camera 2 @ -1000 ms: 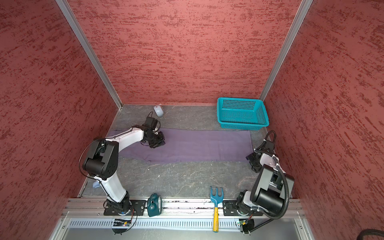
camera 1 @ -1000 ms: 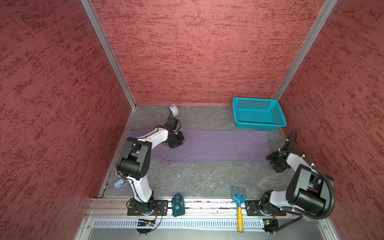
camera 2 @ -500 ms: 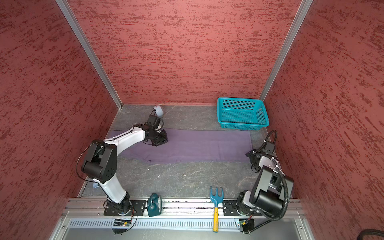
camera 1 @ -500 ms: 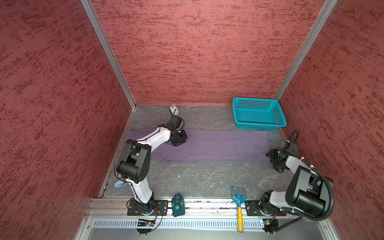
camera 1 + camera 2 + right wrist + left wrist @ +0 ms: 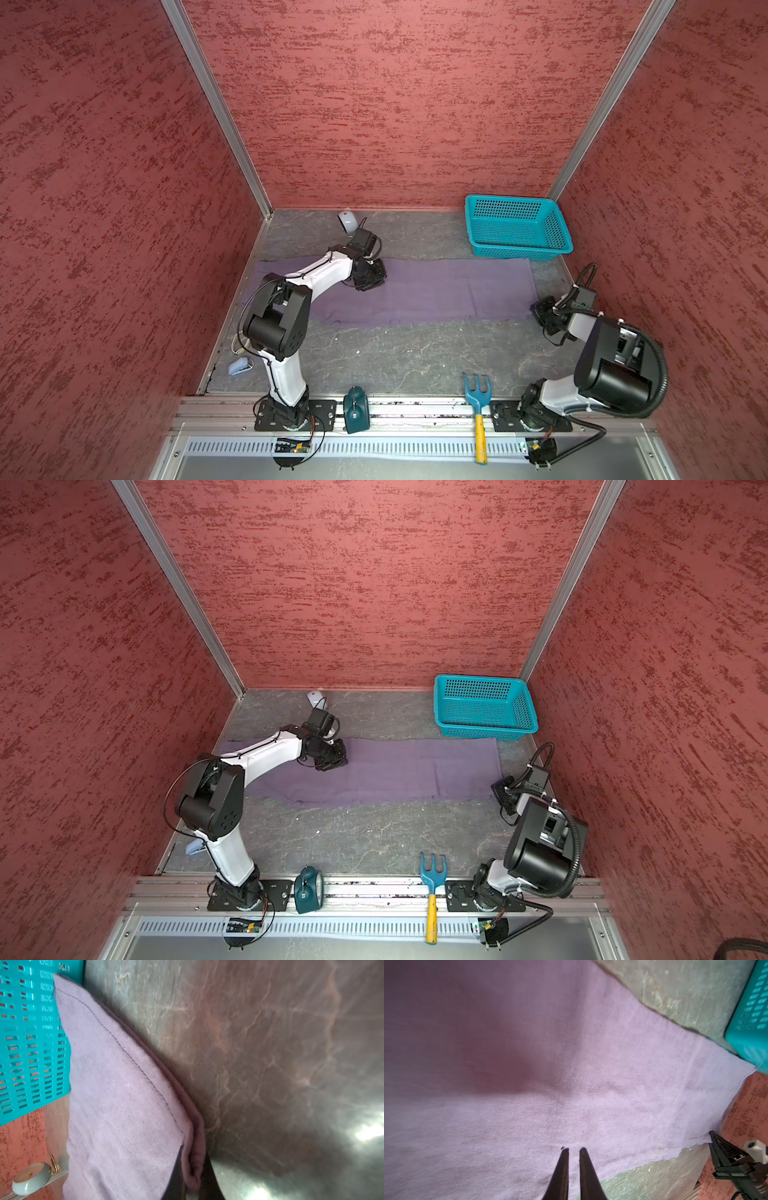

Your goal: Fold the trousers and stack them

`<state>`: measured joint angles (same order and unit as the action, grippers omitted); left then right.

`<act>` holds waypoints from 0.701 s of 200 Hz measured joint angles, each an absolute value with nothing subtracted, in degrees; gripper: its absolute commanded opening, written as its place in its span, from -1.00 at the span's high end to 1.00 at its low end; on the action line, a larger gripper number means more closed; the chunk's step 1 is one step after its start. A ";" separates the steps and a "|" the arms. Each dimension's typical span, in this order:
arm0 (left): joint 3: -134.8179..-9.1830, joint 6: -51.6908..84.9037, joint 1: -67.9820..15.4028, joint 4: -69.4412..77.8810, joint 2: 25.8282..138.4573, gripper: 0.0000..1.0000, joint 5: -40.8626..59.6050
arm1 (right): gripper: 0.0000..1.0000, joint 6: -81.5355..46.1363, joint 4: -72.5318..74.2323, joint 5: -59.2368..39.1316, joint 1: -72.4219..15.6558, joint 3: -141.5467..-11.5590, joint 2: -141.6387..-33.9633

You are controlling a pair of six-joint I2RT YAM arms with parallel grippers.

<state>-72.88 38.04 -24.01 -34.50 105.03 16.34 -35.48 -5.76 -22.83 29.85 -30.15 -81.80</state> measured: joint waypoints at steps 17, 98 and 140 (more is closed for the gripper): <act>-72.99 37.85 -24.77 -34.57 105.97 0.72 16.62 | 1.00 -35.09 -7.94 -22.61 29.87 -29.56 -78.04; -81.47 36.73 -31.29 -34.74 113.82 0.71 19.66 | 1.00 -33.10 -17.69 -15.55 29.82 -36.23 -62.19; -86.15 36.49 -34.70 -35.27 117.71 0.72 21.34 | 1.00 -32.56 -19.29 -14.74 29.82 -36.82 -59.40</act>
